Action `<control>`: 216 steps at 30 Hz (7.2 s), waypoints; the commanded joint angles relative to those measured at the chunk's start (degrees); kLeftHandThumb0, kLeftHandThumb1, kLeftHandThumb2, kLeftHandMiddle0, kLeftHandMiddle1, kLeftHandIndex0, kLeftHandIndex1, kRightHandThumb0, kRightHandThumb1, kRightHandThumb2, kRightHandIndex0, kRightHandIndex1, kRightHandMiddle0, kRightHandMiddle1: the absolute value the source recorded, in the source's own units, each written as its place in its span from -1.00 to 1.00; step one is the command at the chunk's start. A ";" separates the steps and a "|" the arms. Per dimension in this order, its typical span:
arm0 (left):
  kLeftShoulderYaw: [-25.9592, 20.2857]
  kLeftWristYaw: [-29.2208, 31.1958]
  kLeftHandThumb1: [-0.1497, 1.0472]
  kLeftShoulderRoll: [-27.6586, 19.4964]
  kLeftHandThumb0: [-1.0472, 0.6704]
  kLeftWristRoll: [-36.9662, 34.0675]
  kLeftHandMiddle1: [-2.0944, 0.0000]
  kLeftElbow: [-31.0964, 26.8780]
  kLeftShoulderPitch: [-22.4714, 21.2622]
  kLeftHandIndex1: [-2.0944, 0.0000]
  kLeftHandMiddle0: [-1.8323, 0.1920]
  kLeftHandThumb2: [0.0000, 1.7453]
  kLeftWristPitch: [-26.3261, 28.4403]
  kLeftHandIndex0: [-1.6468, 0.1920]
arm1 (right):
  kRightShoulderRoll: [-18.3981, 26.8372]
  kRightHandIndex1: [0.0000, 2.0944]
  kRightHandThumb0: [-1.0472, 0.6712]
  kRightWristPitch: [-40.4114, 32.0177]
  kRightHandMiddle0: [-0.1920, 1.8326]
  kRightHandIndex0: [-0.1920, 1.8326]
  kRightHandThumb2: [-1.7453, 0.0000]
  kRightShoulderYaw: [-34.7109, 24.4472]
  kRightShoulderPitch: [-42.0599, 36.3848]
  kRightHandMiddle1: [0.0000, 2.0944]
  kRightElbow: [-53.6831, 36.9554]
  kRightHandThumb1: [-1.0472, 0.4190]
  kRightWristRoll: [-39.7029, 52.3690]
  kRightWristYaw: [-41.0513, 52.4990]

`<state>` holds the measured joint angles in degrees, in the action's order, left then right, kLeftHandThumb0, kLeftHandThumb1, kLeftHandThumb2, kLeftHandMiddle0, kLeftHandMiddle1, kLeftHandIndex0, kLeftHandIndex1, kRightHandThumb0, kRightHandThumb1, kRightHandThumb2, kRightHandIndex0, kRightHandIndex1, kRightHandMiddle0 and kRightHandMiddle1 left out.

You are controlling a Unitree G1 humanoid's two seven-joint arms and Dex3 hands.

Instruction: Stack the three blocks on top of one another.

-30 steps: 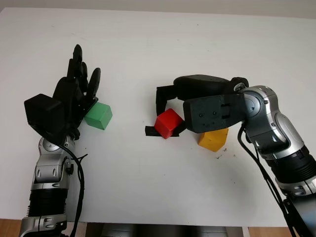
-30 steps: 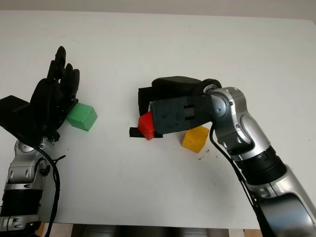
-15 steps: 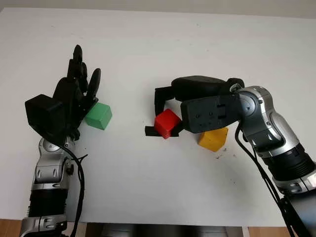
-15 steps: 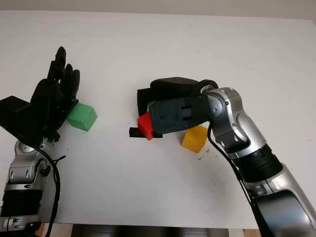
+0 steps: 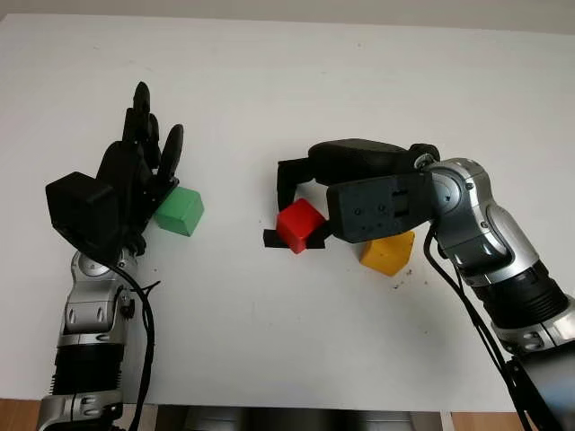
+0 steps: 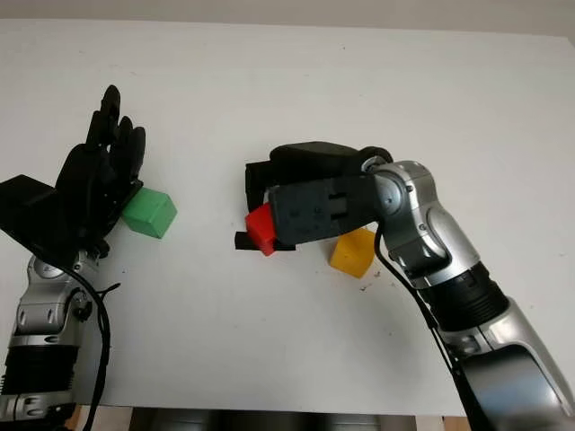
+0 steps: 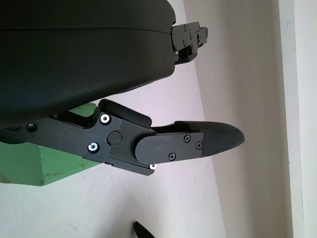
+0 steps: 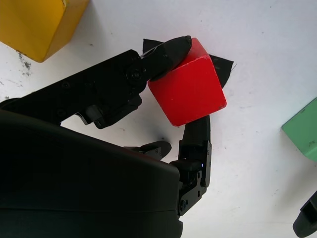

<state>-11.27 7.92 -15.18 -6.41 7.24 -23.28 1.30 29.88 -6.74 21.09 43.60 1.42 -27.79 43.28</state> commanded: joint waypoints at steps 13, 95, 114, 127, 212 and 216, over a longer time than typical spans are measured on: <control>-0.04 -0.13 1.00 -0.07 -0.59 -0.51 0.95 -0.71 1.00 0.95 1.00 -0.43 -0.15 0.97 | 1.44 -0.99 -0.45 8.91 -0.69 -0.56 0.94 -0.12 0.00 0.04 2.79 -0.76 2.08 -0.01; -0.80 1.90 1.00 -1.76 -0.61 -0.83 0.96 -0.11 0.24 0.95 1.00 -0.42 1.25 0.99 | 27.11 -0.94 -0.47 58.13 -0.43 -0.79 0.94 -13.30 -9.11 -0.88 3.43 -0.84 5.77 -1.75; -1.02 2.67 1.00 -2.36 -0.60 -1.24 0.96 -0.17 0.09 0.96 1.00 -0.41 1.33 1.00 | 26.60 -0.93 -0.45 59.75 -0.33 -0.73 0.94 -10.95 -7.84 -0.85 9.12 -0.80 0.15 -5.29; -0.97 2.63 1.00 -2.48 -0.59 -1.04 0.97 -0.77 0.61 0.95 1.00 -0.41 1.37 1.00 | 24.54 -0.90 -0.35 64.09 -0.20 -0.60 0.95 -10.28 -5.91 -0.78 16.94 -0.77 -7.42 -17.96; -0.57 1.17 1.00 -2.18 -0.62 -0.20 0.95 -1.01 1.24 0.95 1.00 -0.43 0.94 0.99 | 8.40 -0.93 -0.20 36.36 -0.35 -0.45 0.93 -8.87 13.54 0.37 17.58 -0.78 13.23 0.42; -0.62 1.11 1.00 -2.10 -0.62 -0.18 0.95 -0.89 1.20 0.95 0.99 -0.43 0.44 0.98 | 8.15 -0.93 -0.21 35.54 -0.36 -0.46 0.93 -9.06 13.29 0.37 17.33 -0.79 13.90 0.88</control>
<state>-11.81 8.96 -16.99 -6.77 6.48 -22.72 2.39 37.53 29.05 12.90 57.31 19.71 -14.65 44.07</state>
